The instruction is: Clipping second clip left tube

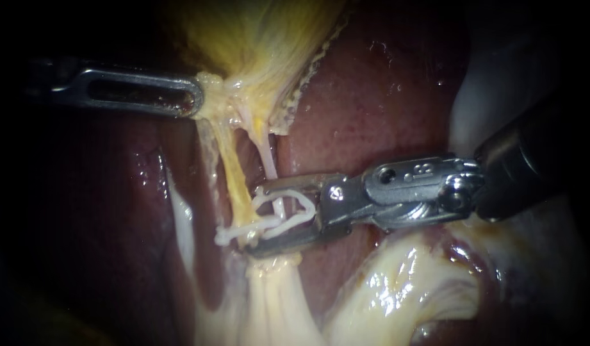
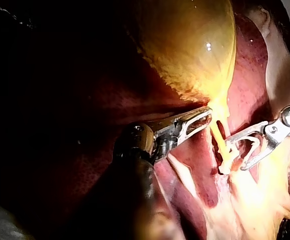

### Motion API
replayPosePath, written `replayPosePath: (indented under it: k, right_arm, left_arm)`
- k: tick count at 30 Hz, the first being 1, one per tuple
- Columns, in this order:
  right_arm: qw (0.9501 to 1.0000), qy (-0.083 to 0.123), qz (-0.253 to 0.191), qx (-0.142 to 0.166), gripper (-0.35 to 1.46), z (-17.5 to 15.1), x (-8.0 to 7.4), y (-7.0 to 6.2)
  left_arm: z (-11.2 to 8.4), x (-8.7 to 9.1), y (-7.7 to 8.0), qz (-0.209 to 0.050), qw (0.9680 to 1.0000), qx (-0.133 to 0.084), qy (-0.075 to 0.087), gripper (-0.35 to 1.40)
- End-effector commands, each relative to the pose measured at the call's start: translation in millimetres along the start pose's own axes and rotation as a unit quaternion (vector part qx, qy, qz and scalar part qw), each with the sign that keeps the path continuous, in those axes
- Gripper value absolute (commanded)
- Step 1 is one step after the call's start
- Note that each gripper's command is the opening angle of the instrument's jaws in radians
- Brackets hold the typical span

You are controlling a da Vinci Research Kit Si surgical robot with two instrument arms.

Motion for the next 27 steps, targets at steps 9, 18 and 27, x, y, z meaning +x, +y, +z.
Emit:
replayPosePath:
  k: [9, 18, 27]
  right_arm:
    - [1.0000, 0.001, 0.001, -0.001, 0.48, 0.3, -0.9, 1.4]
    - [0.9985, 0.033, 0.039, 0.019, 0.48, 1.6, -0.3, 2.4]
    - [0.9854, 0.097, 0.104, 0.094, 0.48, 3.3, 1.4, 1.1]
  left_arm:
    - [0.0, 0.0, 0.0, 0.000, 1.0000, 0.000, 0.000, -0.35]
    - [0.1, 0.0, 0.0, 0.000, 1.0000, 0.000, 0.000, -0.35]
    - [0.3, 0.0, 0.0, 0.000, 1.0000, 0.000, 0.000, -0.35]
